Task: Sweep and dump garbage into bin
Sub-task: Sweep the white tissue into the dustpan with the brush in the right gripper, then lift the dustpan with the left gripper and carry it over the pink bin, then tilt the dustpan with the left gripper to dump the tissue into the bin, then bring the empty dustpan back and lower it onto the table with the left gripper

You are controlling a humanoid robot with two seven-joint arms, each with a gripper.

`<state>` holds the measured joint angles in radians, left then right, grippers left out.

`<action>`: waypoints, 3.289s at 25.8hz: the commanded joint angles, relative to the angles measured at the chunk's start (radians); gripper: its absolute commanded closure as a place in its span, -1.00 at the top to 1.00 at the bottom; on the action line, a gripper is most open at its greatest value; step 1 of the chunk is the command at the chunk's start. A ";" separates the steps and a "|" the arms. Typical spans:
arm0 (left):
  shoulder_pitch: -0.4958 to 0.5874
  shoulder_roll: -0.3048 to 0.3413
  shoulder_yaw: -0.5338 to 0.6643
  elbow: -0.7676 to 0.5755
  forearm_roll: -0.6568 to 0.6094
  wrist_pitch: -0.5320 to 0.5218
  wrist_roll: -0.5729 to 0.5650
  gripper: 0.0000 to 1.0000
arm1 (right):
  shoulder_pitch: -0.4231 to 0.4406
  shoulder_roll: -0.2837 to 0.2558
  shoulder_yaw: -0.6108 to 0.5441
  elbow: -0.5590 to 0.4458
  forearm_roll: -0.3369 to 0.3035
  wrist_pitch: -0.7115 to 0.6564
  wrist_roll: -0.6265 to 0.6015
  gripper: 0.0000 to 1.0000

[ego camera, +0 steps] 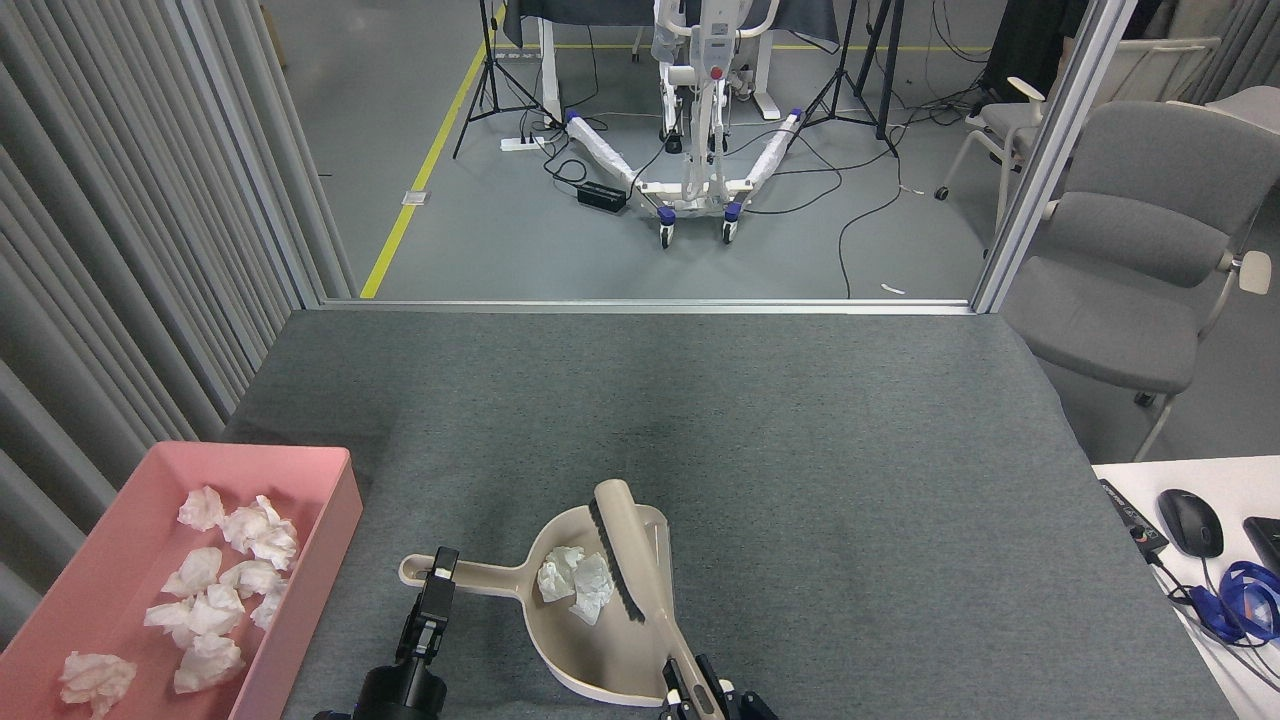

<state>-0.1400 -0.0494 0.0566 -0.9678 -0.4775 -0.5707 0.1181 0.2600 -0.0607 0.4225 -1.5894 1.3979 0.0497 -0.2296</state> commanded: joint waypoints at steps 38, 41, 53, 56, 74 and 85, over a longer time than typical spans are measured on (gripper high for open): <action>0.211 0.806 -0.110 -0.462 0.909 0.318 0.006 -1.00 | -0.045 -0.225 -0.377 0.163 -0.191 -0.091 -0.025 -1.00; 0.212 0.832 -0.093 -0.434 0.938 0.308 0.005 -1.00 | -0.070 -0.222 -0.375 0.189 -0.189 -0.085 -0.028 -0.95; 0.301 0.890 0.105 -0.275 0.922 0.258 -0.012 -1.00 | -0.076 -0.212 -0.367 0.192 -0.192 -0.048 -0.048 -0.64; 0.312 0.918 0.118 -0.253 0.795 0.261 -0.002 -1.00 | -0.076 -0.212 -0.366 0.192 -0.194 -0.048 -0.050 -0.58; 0.326 0.927 0.224 -0.345 0.751 0.245 0.071 -1.00 | -0.059 -0.212 -0.364 0.178 -0.192 -0.019 -0.054 0.69; 0.244 0.798 0.014 -0.554 0.988 0.239 0.078 -1.00 | -0.028 -0.212 -0.366 0.106 -0.191 -0.019 -0.073 0.74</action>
<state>0.1603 0.8067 0.1786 -1.4859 0.5043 -0.3280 0.1902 0.2178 -0.2730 0.0569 -1.4485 1.2058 0.0307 -0.3001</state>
